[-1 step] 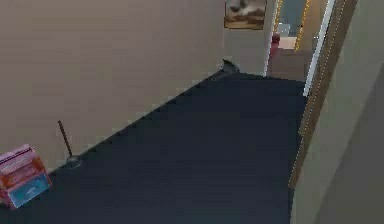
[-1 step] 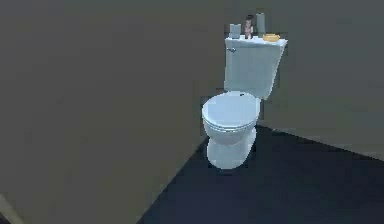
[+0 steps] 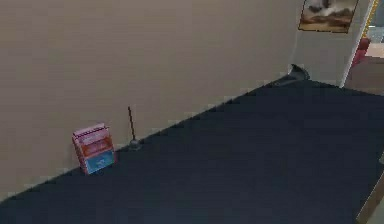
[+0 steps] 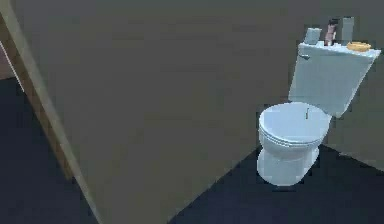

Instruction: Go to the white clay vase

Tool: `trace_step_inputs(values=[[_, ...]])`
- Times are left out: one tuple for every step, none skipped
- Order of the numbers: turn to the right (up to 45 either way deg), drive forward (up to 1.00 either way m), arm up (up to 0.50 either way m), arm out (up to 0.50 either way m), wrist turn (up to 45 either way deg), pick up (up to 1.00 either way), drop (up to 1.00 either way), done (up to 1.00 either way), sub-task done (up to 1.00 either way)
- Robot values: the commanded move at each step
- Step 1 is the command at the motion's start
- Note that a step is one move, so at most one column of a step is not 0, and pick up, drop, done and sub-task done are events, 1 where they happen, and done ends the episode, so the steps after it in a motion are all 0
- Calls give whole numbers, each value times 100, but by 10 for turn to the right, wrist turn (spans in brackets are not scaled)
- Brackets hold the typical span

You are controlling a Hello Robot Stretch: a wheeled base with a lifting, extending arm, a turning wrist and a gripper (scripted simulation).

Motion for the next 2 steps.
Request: trace_step_inputs(values=[[0,65,0,0,0,0,0,0,0],[450,0,0,0,0,0,0,0,0]])
